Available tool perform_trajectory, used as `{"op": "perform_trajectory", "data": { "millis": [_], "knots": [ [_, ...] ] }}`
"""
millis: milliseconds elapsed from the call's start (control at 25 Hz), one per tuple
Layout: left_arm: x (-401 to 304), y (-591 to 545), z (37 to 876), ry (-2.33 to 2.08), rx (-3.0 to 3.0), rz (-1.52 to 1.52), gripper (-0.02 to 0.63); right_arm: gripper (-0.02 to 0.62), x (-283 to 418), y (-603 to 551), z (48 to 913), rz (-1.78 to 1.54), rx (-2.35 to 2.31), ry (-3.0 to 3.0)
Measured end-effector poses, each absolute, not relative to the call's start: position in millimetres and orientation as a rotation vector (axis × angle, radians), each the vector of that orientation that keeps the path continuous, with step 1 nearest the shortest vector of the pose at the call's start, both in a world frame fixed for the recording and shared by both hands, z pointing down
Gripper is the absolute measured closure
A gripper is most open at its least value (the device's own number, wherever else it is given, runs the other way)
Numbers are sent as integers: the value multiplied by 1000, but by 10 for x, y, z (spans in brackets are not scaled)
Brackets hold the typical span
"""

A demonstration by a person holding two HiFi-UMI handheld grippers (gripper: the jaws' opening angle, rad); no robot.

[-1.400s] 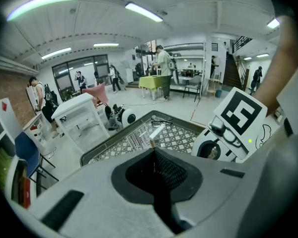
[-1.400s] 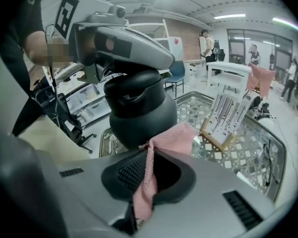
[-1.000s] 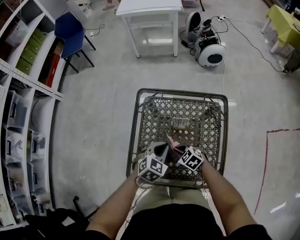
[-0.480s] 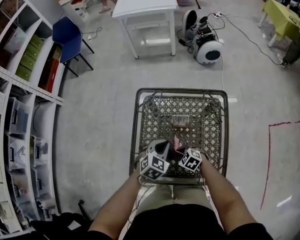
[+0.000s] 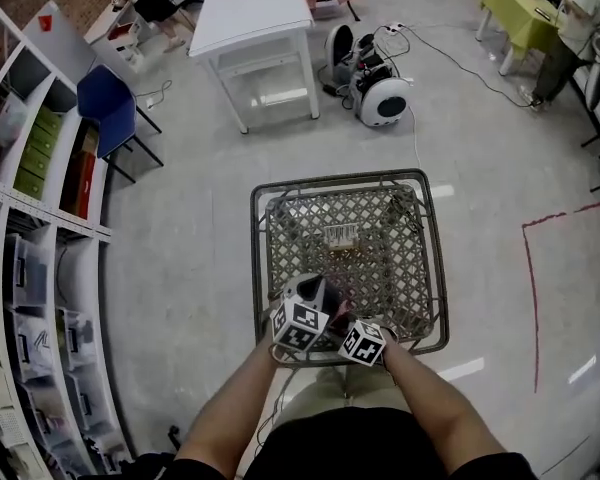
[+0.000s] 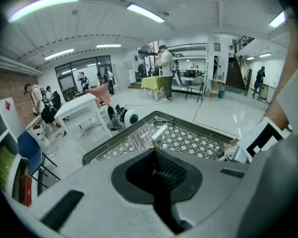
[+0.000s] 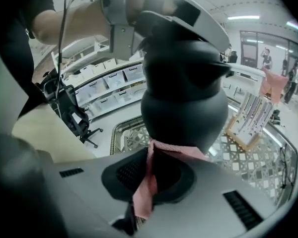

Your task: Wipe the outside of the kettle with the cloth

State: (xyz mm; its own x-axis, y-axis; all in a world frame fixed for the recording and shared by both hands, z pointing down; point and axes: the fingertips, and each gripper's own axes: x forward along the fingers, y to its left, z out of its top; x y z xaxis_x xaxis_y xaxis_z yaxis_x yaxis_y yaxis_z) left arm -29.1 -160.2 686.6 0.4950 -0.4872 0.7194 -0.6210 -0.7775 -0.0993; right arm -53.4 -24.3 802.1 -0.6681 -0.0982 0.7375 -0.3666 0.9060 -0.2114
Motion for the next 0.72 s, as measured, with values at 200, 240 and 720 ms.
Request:
{"op": "perform_trajectory", "data": {
  "millis": [200, 240, 720],
  "knots": [
    [-271, -1586, 6859, -933, 2566, 1149, 597, 571, -687, -182, 7936, 423, 425, -2288],
    [-265, -1578, 6856, -924, 2566, 1147, 598, 571, -689, -178, 7930, 420, 447, -2285],
    [-196, -1538, 6856, -902, 2580, 1141, 597, 571, -342, -295, 8082, 457, 561, -2209]
  ]
}}
